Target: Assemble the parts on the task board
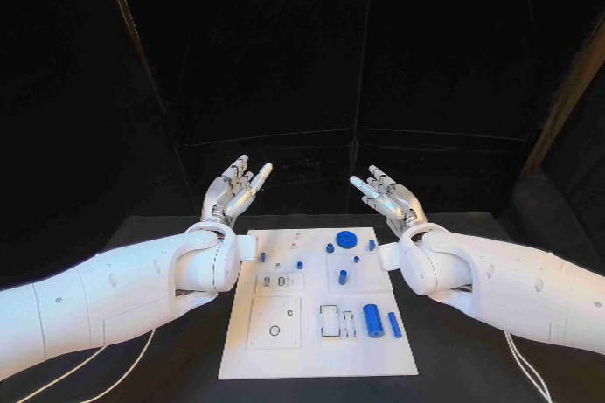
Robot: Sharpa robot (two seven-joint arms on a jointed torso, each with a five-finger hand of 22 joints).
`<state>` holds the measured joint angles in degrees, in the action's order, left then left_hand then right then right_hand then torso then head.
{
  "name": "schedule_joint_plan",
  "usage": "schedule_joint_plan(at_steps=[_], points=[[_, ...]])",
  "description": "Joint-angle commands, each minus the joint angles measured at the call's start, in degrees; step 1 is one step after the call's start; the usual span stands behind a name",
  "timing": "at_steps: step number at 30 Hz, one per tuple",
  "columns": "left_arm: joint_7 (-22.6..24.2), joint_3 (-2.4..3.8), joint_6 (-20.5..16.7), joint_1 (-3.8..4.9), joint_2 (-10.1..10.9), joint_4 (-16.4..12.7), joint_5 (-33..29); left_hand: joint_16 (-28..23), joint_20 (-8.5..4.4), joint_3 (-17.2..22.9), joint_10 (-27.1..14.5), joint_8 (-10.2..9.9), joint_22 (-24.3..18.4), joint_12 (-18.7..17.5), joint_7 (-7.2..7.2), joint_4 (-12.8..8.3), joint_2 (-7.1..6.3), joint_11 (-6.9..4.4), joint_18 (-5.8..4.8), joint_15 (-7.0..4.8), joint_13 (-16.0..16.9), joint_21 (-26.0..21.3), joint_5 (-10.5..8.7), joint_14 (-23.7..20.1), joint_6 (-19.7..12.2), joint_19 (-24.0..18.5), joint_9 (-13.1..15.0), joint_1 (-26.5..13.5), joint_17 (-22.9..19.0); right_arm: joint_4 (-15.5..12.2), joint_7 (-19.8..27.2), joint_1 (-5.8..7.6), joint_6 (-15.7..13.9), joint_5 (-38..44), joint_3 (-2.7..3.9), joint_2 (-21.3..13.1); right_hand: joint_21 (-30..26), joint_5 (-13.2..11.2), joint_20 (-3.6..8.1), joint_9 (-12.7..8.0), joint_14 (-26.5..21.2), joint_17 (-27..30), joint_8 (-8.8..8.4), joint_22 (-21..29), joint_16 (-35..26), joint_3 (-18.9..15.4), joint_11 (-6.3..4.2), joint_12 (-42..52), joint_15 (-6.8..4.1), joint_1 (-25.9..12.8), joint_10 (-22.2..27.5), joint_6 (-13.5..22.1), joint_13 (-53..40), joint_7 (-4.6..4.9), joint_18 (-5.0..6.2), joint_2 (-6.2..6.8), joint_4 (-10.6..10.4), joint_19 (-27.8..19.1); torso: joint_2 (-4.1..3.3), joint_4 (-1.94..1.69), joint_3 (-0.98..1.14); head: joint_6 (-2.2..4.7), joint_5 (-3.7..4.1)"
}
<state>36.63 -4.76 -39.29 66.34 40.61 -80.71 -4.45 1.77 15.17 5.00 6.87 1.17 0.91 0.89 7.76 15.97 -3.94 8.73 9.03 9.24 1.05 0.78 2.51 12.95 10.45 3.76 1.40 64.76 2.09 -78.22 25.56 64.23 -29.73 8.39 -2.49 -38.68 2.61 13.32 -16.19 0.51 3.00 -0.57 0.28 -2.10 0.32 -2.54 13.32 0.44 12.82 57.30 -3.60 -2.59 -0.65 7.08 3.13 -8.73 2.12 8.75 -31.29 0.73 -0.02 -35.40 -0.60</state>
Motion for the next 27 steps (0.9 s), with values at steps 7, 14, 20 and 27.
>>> schedule_joint_plan(at_steps=[7,14,20,27], points=[[4.18,0.00,2.57,0.11,-0.06,0.08,-1.31,0.40,1.07,0.12,0.74,0.42,0.15,0.31,4.33,0.48,0.86,1.52,1.23,0.74,0.17,0.37,0.49,1.46,1.25,0.08,0.20,2.96,0.25,3.46,-3.31,1.34,14.13,9.38,-0.61,1.74,6.63,-0.87,-0.63,3.12,23.77,-2.94,5.72,-3.19,7.20,1.25,2.07,7.28,1.47,12.75,-25.12,-19.11,-3.25,9.91,2.90,0.89,8.46,11.82,0.00,0.02,0.00,0.00,0.00],[2.87,0.00,5.72,0.21,1.63,1.02,-1.80,2.04,1.59,1.11,5.31,1.16,0.60,1.08,5.82,-0.03,0.86,3.17,0.61,1.85,0.71,1.09,0.40,7.50,5.33,1.61,0.69,4.70,1.28,4.47,-5.11,1.47,6.52,22.16,-0.56,-0.85,13.59,-1.12,-0.43,4.46,44.09,-3.17,9.98,-5.66,10.53,2.12,-0.83,10.79,-1.63,14.82,-43.89,-37.25,-3.20,7.61,6.23,0.82,11.60,26.44,-0.52,-0.13,-0.06,-0.61,0.65],[1.20,0.00,6.24,1.06,3.46,-0.26,0.58,8.31,1.62,-2.36,28.21,4.45,4.90,6.40,4.80,-3.33,-0.09,6.58,-1.57,4.16,2.89,9.44,0.35,28.11,21.03,20.91,2.27,9.64,4.13,4.28,-5.64,1.98,5.17,28.81,-0.51,-1.85,15.71,-1.40,-0.03,3.88,50.79,-3.17,10.02,-5.74,10.17,2.60,-2.32,9.84,-3.36,14.94,-49.48,-44.35,-2.96,6.40,7.46,0.68,13.22,31.52,-1.70,-0.53,-0.13,-0.24,0.94],[-0.71,-0.01,7.66,2.41,5.87,-3.18,2.09,11.94,0.56,-4.73,44.26,6.74,7.40,9.29,6.33,-6.84,1.72,2.66,1.61,-0.10,2.98,16.79,0.30,41.75,36.50,40.89,3.02,12.06,5.16,4.41,-7.48,4.02,5.93,38.08,-0.47,-2.50,19.33,-1.42,2.46,3.33,59.28,-3.50,8.86,-6.50,10.60,3.45,-3.85,8.18,-5.75,15.35,-54.74,-48.41,-2.94,5.43,7.51,0.68,14.32,38.95,-3.90,-0.61,0.05,0.57,0.83]])
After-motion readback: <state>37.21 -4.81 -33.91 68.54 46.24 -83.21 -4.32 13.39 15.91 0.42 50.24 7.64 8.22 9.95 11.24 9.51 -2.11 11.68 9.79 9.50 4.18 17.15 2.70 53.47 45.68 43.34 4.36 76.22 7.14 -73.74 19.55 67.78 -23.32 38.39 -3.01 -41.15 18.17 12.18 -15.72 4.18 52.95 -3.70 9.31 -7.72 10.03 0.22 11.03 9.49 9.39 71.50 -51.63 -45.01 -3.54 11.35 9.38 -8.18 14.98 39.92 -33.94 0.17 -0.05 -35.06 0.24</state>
